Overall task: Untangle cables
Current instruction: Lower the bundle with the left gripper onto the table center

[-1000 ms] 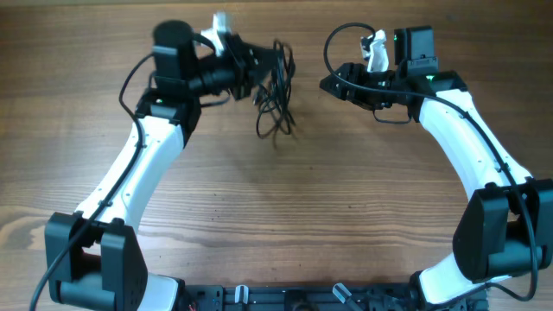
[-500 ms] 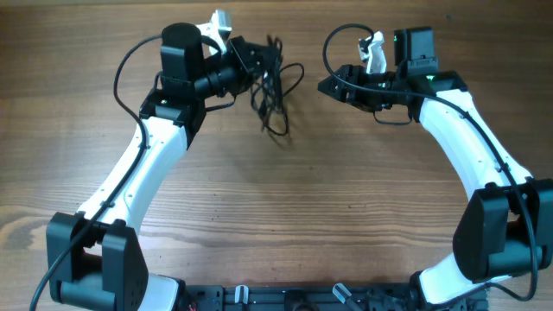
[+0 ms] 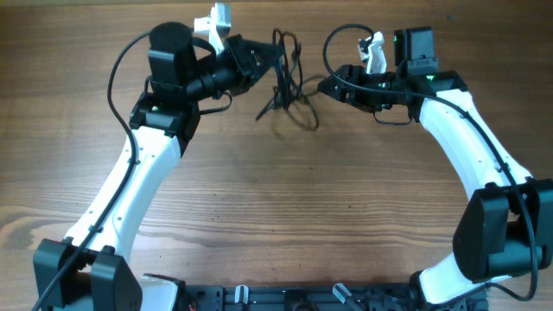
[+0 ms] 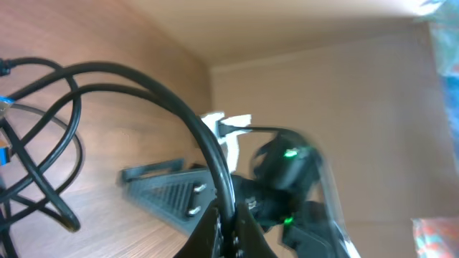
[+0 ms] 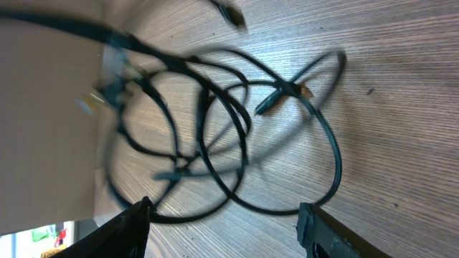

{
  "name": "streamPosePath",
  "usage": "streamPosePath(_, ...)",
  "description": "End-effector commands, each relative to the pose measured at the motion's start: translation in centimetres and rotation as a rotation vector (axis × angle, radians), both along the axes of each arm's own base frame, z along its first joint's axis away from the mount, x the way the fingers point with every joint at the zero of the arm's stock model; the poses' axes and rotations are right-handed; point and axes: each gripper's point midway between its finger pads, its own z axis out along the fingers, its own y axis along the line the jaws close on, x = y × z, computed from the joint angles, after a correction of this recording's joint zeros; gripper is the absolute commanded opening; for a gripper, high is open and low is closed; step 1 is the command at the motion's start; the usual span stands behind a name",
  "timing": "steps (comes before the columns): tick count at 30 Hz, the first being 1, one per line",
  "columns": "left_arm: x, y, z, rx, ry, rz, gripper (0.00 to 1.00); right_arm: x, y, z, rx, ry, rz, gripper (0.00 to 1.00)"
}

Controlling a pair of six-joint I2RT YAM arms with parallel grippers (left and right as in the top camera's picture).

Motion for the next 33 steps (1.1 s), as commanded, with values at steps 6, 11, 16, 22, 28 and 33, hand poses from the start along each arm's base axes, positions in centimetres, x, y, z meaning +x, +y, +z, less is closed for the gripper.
streamPosePath(6, -0.8, 0.5, -4.5, 0.236, 0.029, 0.056, 0.04, -0.3, 0.3, -0.5, 0.016, 0.027, 0.013, 0.68)
streamPosePath(11, -1.1, 1.7, -7.5, 0.394, 0.073, 0.117, 0.04, -0.5, 0.3, -0.6, 0.014, 0.038, 0.013, 0.68)
streamPosePath(16, -1.8, 3.5, -10.3, 0.531, 0.166, 0.194, 0.04, -0.5, 0.3, -0.6, 0.013, 0.039, 0.013, 0.68)
streamPosePath(22, -2.6, 3.9, -11.9, 0.643, 0.169, 0.192, 0.04, -0.6, 0.3, -0.6, 0.013, 0.041, 0.013, 0.68)
streamPosePath(28, -2.9, 3.4, -12.5, 0.693, 0.16, 0.203, 0.04, -0.6, 0.3, -0.7, 0.013, 0.045, 0.013, 0.68)
streamPosePath(33, -3.2, 2.6, -13.8, 0.716, 0.178, 0.176, 0.05, -0.6, 0.3, -0.7, 0.013, 0.045, 0.013, 0.68)
